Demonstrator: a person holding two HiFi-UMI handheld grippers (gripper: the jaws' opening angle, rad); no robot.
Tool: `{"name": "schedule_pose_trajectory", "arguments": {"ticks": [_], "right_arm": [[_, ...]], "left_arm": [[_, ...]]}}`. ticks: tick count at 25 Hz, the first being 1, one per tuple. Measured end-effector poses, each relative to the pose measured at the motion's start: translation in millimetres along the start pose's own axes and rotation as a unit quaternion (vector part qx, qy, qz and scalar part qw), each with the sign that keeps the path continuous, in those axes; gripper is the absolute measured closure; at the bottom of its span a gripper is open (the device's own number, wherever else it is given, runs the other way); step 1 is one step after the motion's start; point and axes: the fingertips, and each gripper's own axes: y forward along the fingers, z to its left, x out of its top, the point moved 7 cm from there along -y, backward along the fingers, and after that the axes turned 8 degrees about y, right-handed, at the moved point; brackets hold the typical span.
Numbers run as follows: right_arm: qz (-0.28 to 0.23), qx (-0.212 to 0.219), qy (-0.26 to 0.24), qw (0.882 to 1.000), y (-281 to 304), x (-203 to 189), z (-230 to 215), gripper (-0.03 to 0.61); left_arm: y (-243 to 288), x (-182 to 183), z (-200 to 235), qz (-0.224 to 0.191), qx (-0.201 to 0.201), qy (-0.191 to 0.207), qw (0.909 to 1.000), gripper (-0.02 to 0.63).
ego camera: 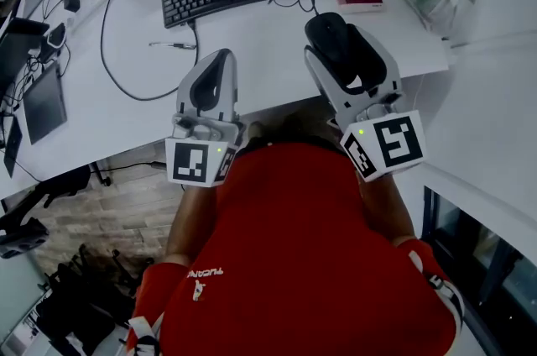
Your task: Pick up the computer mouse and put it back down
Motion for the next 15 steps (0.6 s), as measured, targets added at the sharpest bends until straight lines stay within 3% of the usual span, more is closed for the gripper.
{"name": "schedule_pose_trajectory", "arguments": {"ticks": [8, 15], "right_arm": [[-0.030, 0.016, -0.009, 0.999, -10, 24, 7, 0.287], [0.002, 0.003, -0.004, 1.000, 2, -1, -4, 0.287]], "left_arm": [[2, 3, -4, -0.003, 0.002, 0.000, 1.0000, 0.604], [1, 1, -6, 0.004, 0.005, 0.000, 1.0000, 0.603]]}}
